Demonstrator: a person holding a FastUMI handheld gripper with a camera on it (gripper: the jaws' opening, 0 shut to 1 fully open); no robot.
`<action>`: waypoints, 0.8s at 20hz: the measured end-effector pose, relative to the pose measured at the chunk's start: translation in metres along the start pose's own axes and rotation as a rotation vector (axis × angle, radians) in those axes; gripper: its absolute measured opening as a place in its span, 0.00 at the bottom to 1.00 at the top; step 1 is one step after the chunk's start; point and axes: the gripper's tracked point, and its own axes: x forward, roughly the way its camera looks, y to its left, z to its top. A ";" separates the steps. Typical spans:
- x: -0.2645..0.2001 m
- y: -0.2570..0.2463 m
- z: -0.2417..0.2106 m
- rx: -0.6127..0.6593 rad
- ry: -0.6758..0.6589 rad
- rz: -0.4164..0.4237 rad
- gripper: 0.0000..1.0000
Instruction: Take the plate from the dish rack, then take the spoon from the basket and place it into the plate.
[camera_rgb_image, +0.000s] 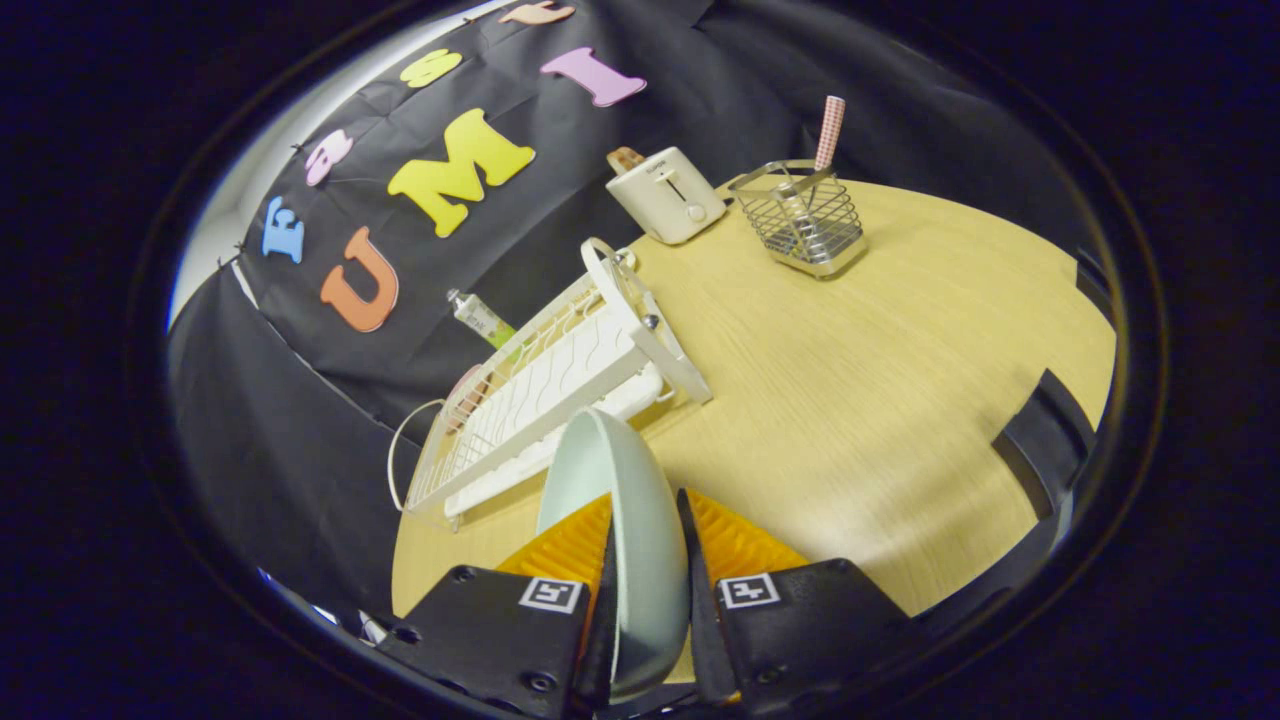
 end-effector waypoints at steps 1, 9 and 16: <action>0.001 0.000 0.000 0.002 0.000 0.003 0.39; -0.016 -0.005 0.035 -0.189 -0.191 -0.111 0.58; -0.069 -0.018 0.092 -0.406 -0.469 -0.290 0.80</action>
